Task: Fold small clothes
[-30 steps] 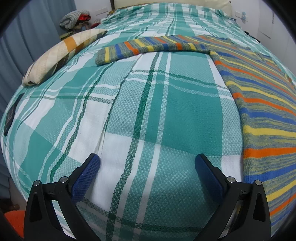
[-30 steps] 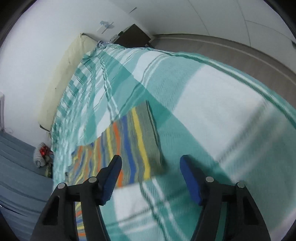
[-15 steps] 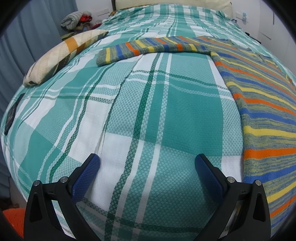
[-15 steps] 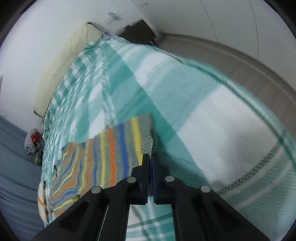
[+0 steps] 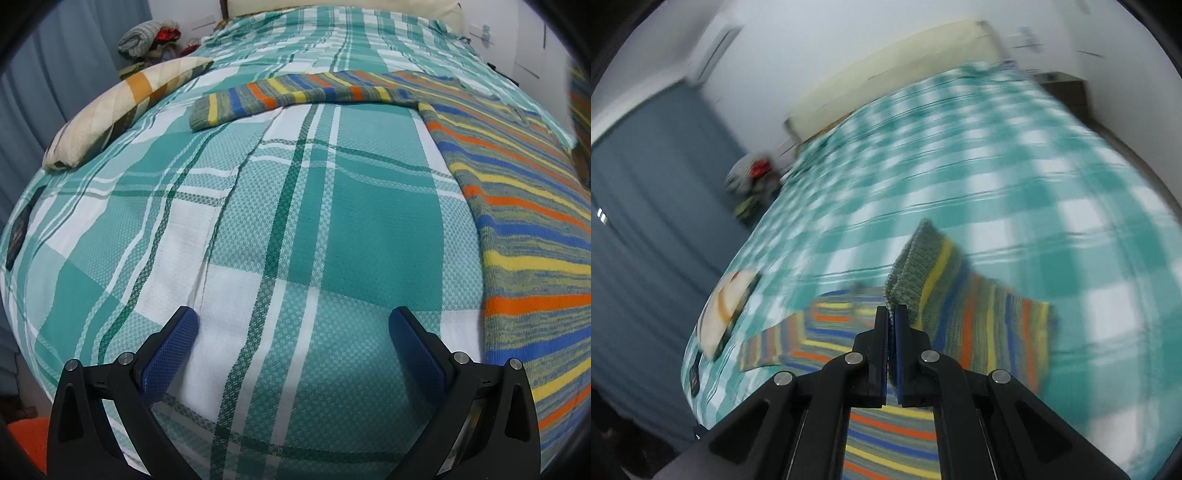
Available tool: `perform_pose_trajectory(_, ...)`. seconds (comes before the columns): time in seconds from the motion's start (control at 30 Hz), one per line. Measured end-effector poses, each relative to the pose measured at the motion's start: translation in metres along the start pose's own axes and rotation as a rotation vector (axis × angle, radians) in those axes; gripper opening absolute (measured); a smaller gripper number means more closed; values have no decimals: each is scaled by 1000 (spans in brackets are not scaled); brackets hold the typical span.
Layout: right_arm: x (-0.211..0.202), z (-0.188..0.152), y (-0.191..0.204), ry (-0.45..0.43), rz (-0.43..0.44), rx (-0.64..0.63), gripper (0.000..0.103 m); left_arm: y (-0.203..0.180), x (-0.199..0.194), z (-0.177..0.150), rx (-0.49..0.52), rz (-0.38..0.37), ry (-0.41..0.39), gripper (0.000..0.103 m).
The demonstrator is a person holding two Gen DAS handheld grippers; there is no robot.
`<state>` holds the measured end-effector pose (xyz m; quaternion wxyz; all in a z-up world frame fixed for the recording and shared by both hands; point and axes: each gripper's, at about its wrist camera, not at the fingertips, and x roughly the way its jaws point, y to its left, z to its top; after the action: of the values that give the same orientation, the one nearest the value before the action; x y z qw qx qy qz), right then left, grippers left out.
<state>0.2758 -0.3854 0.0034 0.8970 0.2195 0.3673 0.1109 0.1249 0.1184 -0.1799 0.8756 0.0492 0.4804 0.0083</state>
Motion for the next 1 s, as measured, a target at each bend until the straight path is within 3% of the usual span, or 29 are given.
perform_pose_trajectory(0.03,18,-1,16,17,60,2,5,0,0,0,-1,0,-1,102)
perform_pose_trajectory(0.1,49,-4,32,85,156,31,19,1,0,-1,-4,-1,-3,102)
perform_pose_trajectory(0.13,58,-6,38,98,155,26,33,1,0,-1,-6,-1,-4,102)
perform_pose_trajectory(0.17,60,-9,41,91,152,10,36,0,0,-1,-6,0,-4,102)
perform_pose_trajectory(0.3,45,-12,21,74,109,7,36,0,0,-1,-6,-2,1,102)
perform_pose_trajectory(0.4,37,-19,-5,118,-7,-6,36,0,0,-1,-6,0,3,102)
perform_pose_trajectory(0.57,54,-67,-49,267,-77,28,36,0,0,-2,-7,4,-5,102)
perform_pose_trajectory(0.7,88,-114,-89,370,-216,96,36,1,-1,-3,-9,5,-12,102)
perform_pose_trajectory(0.73,93,-128,-101,381,-241,135,31,1,-1,-3,-8,5,-14,102)
perform_pose_trajectory(0.87,75,-134,-109,293,-223,192,30,1,0,-3,-6,2,-13,102)
perform_pose_trajectory(1.0,37,-135,-106,215,-295,121,37,0,-1,-3,-5,-1,-7,102)
